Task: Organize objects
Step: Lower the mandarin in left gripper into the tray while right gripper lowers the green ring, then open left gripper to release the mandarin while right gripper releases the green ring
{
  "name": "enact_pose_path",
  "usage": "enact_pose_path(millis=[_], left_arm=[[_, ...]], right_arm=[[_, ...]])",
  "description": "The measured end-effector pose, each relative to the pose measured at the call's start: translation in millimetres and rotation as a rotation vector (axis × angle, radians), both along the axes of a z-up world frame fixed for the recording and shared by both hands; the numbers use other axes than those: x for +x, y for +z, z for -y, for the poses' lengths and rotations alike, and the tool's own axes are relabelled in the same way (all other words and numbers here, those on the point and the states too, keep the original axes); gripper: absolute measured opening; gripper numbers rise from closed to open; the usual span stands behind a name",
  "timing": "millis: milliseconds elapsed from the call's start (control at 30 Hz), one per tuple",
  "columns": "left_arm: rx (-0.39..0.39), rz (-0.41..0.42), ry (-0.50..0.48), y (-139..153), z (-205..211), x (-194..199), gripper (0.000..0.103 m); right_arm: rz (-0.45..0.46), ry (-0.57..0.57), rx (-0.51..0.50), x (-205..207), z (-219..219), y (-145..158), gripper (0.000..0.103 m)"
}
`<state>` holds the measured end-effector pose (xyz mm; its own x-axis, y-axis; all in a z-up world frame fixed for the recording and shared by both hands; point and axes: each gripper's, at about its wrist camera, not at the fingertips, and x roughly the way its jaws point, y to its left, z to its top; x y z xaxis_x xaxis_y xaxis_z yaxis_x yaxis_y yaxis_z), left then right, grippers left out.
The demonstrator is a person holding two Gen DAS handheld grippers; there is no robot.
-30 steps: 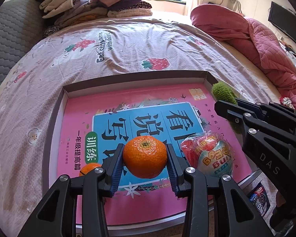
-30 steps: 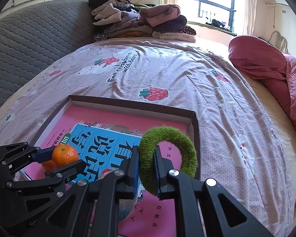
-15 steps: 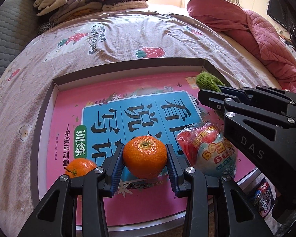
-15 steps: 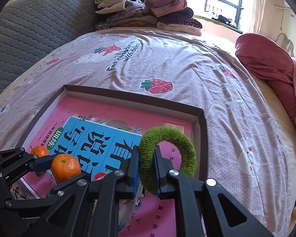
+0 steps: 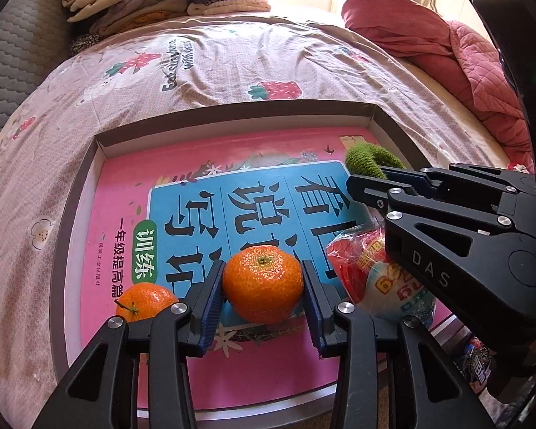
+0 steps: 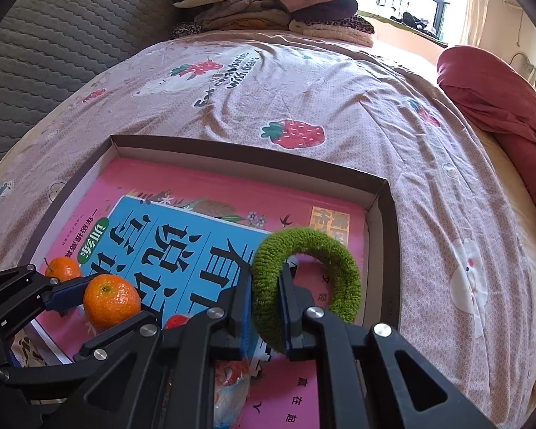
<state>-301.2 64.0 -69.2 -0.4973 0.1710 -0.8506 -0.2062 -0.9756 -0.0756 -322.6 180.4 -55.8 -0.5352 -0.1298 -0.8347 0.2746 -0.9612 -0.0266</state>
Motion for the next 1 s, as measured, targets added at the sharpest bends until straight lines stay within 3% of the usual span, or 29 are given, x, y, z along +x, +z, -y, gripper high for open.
enact_pose_path(millis=[633,833,1000], left_arm=[[-0.012,0.007,0.0,3.2,0.3,2.5,0.043],[-0.019,0.012,0.002,7.2,1.6,4.9,0.043],[-0.026,0.008,0.002,12.3,3.3,8.3,0.05]], right_arm=[[0.032,-0.024,-0.007,-0.7,-3.8,5.1,0.014],[0.04,-0.027,0.016,1.0,-1.4,6.7,0.018],[0.035,-0.034,0.024,1.9,1.9,10.7,0.024]])
